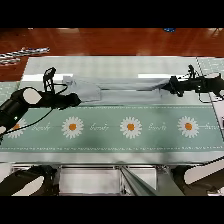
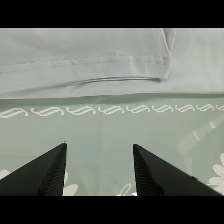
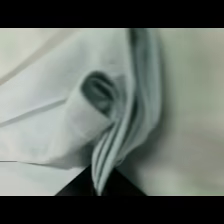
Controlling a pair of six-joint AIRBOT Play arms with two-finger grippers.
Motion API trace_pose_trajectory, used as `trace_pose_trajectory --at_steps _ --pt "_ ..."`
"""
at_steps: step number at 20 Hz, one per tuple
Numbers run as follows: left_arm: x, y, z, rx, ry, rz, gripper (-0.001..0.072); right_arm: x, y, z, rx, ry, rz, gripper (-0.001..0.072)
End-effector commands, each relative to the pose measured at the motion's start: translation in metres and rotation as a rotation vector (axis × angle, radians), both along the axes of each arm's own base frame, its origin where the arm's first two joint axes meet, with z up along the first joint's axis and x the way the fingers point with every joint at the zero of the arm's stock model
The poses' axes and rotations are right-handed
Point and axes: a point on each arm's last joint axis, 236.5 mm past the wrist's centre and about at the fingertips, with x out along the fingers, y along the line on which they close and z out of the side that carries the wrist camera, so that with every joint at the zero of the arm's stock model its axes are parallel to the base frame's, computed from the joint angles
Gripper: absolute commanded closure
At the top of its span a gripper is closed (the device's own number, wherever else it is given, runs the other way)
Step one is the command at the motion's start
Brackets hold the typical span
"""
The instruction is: Fold the shirts.
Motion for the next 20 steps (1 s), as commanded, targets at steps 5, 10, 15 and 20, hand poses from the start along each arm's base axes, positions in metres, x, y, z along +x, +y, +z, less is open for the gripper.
trace_pose_trajectory --at_steps 5,10,15,20 --pt "0.005 -0.008 0.005 -0.041 -0.016 0.018 0.0694 -0.037 -0.004 0.080 -0.191 -0.073 0.202 0.0691" --pt "0.022 -0.069 0.015 -0.072 -0.106 -0.078 0.0694 -0.120 0.001 0.138 -0.343 -0.171 0.213 0.0691" --pt "0.025 -0.182 0.001 -0.072 -0.018 -0.333 0.0695 -0.198 0.026 0.185 -0.363 -0.269 0.160 0.0691" --pt "-0.013 -0.281 -0.034 -0.069 0.160 -0.587 0.0695 -0.228 0.037 0.221 -0.382 -0.367 0.114 0.0691"
